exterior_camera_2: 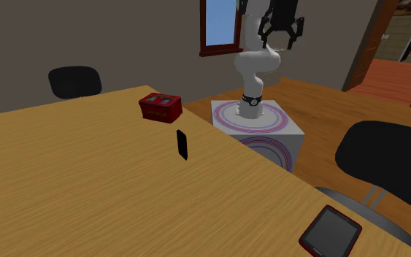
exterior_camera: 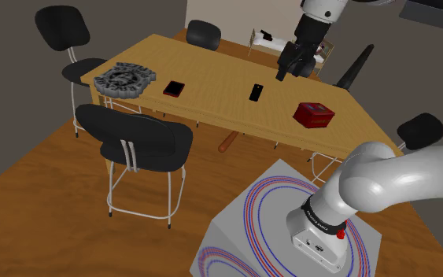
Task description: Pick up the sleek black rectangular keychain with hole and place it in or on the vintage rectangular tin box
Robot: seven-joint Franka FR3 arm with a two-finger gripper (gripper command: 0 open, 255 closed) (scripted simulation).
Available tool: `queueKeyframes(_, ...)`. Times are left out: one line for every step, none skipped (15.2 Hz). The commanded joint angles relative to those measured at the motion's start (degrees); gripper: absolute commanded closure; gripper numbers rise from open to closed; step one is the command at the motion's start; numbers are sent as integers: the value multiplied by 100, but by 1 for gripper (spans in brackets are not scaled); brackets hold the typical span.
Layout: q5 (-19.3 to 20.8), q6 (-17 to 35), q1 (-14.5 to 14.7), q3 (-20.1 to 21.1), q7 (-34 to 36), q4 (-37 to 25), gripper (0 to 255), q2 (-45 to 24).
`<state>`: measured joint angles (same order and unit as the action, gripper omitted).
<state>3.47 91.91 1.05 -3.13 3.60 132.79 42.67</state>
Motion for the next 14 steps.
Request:
queueKeyframes(0, 0, 0, 0, 0, 0, 0, 0)
queueKeyframes(29, 133, -45, -65, -1, -29, 0, -162)
queueKeyframes(55, 263, -89, -131, -2, -65, 0, -328)
queueKeyframes(79, 390, -131, -196, -3, -106, 0, -496)
queueKeyframes(99, 513, -172, -262, -5, -154, 0, -667)
queueKeyframes(116, 633, -212, -328, -7, -208, 0, -841)
queueKeyframes(129, 749, -251, -393, -11, -267, 0, -1016)
queueKeyframes(138, 861, -288, -460, -15, -333, 0, -1194)
queueKeyframes(144, 969, -323, -527, -19, -404, 0, -1374)
queueKeyframes(146, 1073, -357, -593, -26, -481, 0, -1555)
queueKeyframes(142, 1173, -392, -659, -34, -563, 0, -1738)
queueKeyframes(135, 1269, -424, -726, -44, -651, 0, -1922)
queueKeyframes(122, 1360, -456, -792, -55, -745, 0, -2108)
queueKeyframes(105, 1446, -488, -858, -68, -844, 0, -2296)
